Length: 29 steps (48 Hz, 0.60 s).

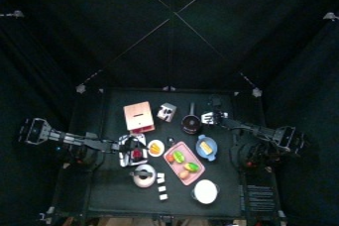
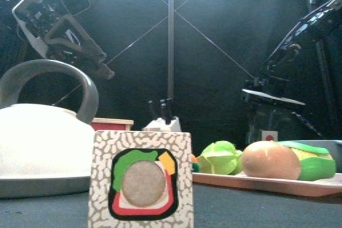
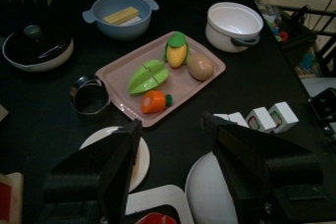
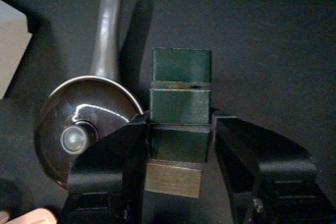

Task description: Place green sushi roll next to cut white sushi roll

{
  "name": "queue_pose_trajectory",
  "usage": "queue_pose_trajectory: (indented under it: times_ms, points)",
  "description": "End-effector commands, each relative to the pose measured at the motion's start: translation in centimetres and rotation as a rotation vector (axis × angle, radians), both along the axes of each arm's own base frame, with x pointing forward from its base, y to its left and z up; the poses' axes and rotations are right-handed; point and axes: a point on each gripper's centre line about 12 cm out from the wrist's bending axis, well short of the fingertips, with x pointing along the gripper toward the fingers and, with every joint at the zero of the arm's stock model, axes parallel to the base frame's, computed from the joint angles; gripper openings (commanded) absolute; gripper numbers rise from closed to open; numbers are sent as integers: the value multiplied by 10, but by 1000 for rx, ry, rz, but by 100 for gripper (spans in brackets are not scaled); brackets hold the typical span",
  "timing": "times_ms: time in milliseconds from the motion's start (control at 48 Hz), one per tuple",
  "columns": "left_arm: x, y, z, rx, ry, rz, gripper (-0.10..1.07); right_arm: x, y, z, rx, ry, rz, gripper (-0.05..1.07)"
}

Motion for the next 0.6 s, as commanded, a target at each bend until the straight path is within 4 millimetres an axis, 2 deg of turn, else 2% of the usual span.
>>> queue_pose_trajectory:
  times_ms: [0,167,271,458,583]
  points:
    - [3,1,7,-1,-26,4,89,7,6,10,-2,-47,13,64]
    - [3,2,7,1,-26,6,89,23,27,25,5,-110,76,64]
    - [3,2,6,-1,-25,10,89,37,48,36,8,-154,144,64]
    - [3,2,7,-3,-26,10,89,72,98,58,43,-322,327,64]
    - [3,2,7,-3,-26,10,89,90,129,63,84,-433,435,64]
